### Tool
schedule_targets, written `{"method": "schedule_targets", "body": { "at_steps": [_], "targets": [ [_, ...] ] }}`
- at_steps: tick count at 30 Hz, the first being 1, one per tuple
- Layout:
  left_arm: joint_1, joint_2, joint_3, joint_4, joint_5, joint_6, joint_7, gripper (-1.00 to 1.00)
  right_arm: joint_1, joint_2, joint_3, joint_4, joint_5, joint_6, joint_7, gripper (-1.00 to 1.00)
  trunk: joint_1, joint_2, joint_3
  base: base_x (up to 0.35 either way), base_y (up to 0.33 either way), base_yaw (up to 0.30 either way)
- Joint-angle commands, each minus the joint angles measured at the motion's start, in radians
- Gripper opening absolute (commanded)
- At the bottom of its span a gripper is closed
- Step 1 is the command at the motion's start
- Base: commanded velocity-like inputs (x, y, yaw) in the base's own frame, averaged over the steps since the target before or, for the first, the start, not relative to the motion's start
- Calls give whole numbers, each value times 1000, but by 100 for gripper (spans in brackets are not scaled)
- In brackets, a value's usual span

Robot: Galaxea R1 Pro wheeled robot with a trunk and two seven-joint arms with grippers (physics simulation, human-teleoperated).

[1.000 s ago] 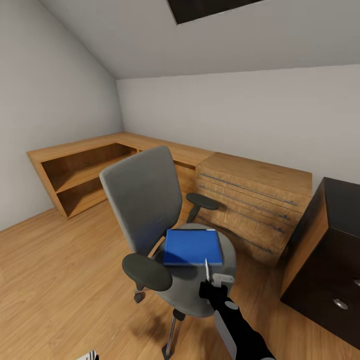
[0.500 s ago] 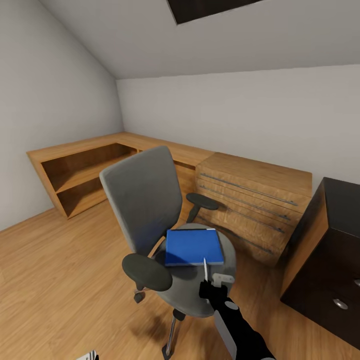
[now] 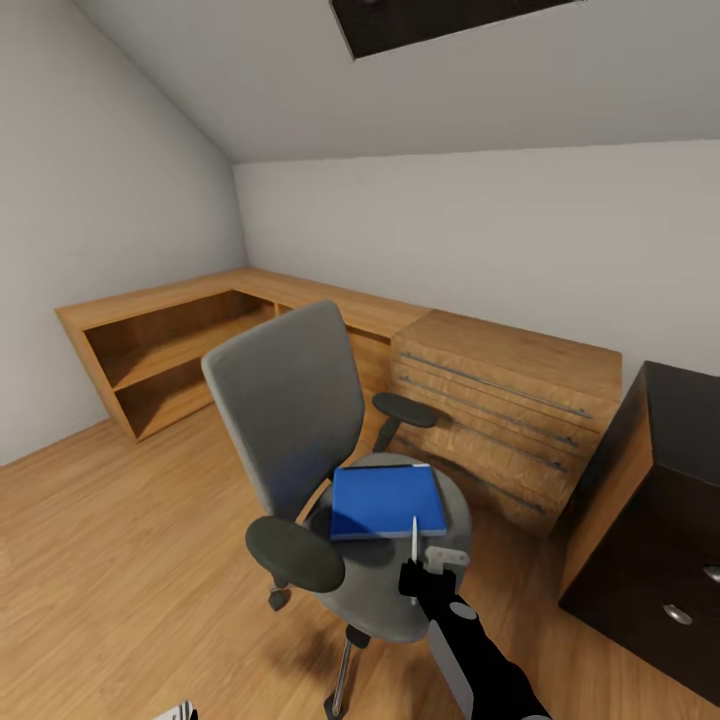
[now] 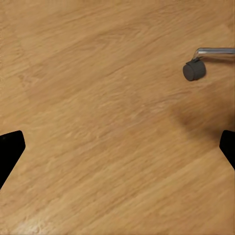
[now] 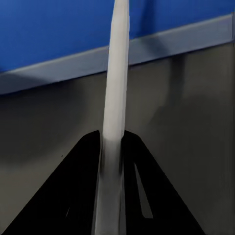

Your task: In the bedroom, organize the workspace by keeping the computer under the desk, ensuring the monitor is on the desk, placing the keyboard on the desk next to the monitor, placing the mouse on the desk next to the keyboard, moving the folder from the swivel chair onto the desk next to the mouse, stacking the notebook on top of the folder with the pen on top of the notebook, and positioning the swivel chair next to the desk.

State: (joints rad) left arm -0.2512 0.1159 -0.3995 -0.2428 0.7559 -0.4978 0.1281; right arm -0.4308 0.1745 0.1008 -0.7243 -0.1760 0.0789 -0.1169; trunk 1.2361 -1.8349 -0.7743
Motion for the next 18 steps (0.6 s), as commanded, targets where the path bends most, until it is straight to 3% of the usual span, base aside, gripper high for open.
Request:
{"method": "schedule_targets", "body": {
  "at_steps": [1,5,10,18],
  "targets": [
    [0,1,-9,-1,2,-2,8,100,0,0,2,-2,-11,4,-1,-100,-4,7,2,0,0,0],
    [0,1,-9,-1,2,-2,8,100,0,0,4,-7,-10,3,-3,-100,-19,35,15,0,0,0],
    [0,1,-9,2,2,-2,9,100,2,0,6,-85,-9,36,-9,-100,-39,70,31,0,0,0],
    [0,-1,-10,19,2,-2,5,100,18,0,7,-312,-8,298,-34,-100,-69,126,56,0,0,0]
  ]
}}
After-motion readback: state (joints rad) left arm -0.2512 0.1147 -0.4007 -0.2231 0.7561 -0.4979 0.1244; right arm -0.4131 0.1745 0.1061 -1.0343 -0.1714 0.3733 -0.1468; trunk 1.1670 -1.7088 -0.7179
